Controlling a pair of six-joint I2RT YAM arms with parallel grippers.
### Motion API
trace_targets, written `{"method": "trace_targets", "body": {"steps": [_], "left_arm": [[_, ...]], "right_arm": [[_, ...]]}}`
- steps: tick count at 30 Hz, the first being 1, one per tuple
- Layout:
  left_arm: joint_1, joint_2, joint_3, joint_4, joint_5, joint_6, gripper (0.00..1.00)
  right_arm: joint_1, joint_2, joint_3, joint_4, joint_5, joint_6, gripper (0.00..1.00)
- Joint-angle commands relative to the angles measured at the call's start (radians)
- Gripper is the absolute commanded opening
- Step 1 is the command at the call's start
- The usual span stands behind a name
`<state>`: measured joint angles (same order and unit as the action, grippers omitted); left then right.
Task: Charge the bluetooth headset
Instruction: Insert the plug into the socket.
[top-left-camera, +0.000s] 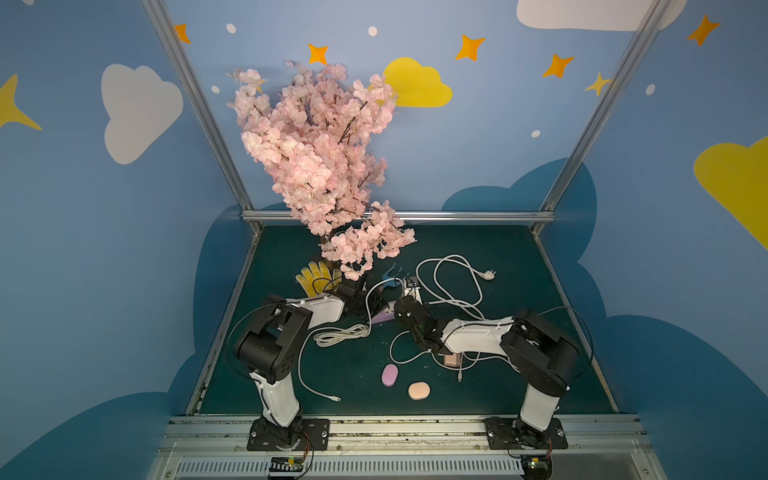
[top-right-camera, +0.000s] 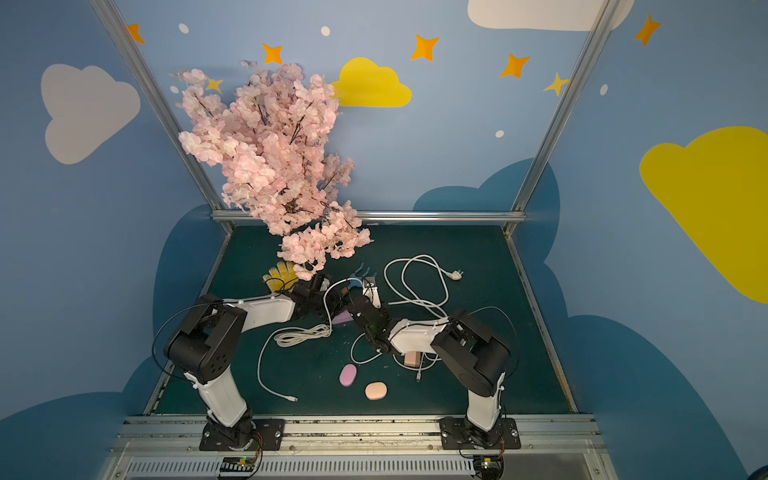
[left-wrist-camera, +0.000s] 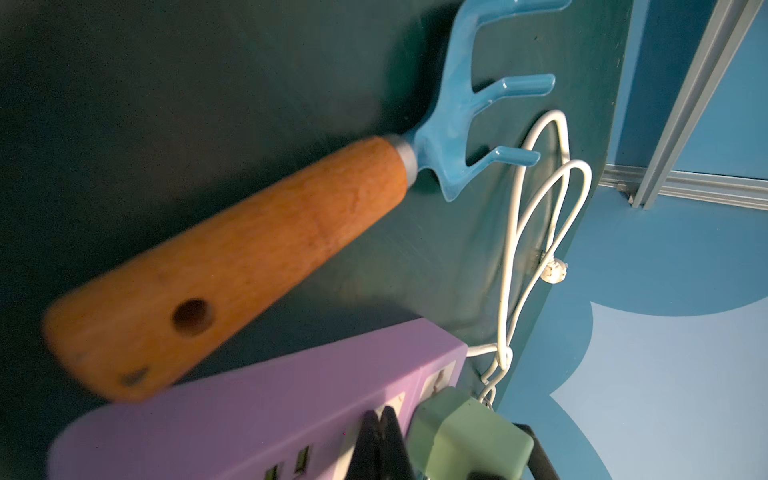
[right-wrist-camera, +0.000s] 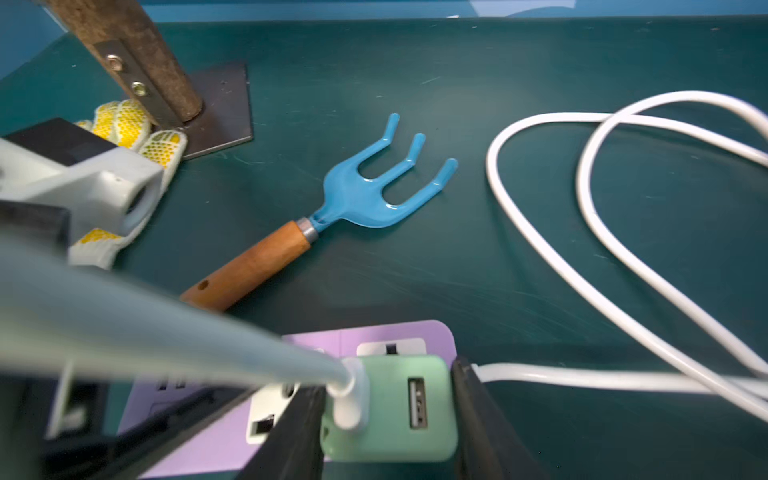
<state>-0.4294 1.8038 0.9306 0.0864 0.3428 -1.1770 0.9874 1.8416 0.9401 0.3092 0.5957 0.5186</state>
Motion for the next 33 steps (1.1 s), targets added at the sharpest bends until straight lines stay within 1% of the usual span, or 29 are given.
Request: {"method": "trace_targets", "body": {"steps": [1, 7, 8, 9, 11, 14, 16, 19, 24, 27, 31, 33], "left_arm": [[-0.008, 0.058, -0.027, -0.19, -0.061, 0.007, 0.04], [-0.009, 0.06, -0.027, -0.195, -0.069, 0.009, 0.03], [-0.009, 0.061, -0.028, -0.194, -0.068, 0.009, 0.03], [-0.008, 0.064, -0.028, -0.195, -0.067, 0.008, 0.04], [-0.008, 0.066, -0.025, -0.195, -0.063, 0.01, 0.03], [-0.009, 0.066, -0.02, -0.196, -0.062, 0.015, 0.03], [-0.009, 0.066, -0.019, -0.197, -0.064, 0.015, 0.04], [-0.008, 0.069, -0.017, -0.19, -0.064, 0.016, 0.03], [-0.009, 0.072, -0.01, -0.177, -0.059, 0.014, 0.04], [-0.006, 0.057, 0.003, -0.201, -0.068, 0.021, 0.03], [0.007, 0.011, 0.019, -0.285, -0.103, 0.049, 0.04], [0.015, -0.017, 0.026, -0.338, -0.147, 0.07, 0.06]], "right_arm": [[0.024, 0.121, -0.014, -0.249, -0.316, 0.053, 0.0], [-0.004, 0.105, -0.046, -0.222, -0.344, 0.074, 0.0], [-0.007, 0.099, -0.046, -0.224, -0.348, 0.072, 0.11], [-0.008, 0.091, -0.044, -0.225, -0.35, 0.066, 0.17], [-0.009, 0.067, -0.044, -0.232, -0.341, 0.057, 0.35], [-0.009, 0.03, -0.014, -0.299, -0.334, 0.029, 0.54], [-0.009, 0.001, -0.004, -0.329, -0.33, 0.019, 0.62], [-0.009, -0.049, 0.001, -0.366, -0.328, 0.014, 0.7], [-0.009, -0.158, 0.018, -0.455, -0.327, 0.009, 0.71], [-0.009, -0.272, 0.007, -0.527, -0.322, 0.004, 0.69], [-0.009, -0.45, -0.02, -0.633, -0.333, -0.024, 0.63], [-0.009, -0.524, -0.034, -0.669, -0.345, -0.033, 0.59]]}}
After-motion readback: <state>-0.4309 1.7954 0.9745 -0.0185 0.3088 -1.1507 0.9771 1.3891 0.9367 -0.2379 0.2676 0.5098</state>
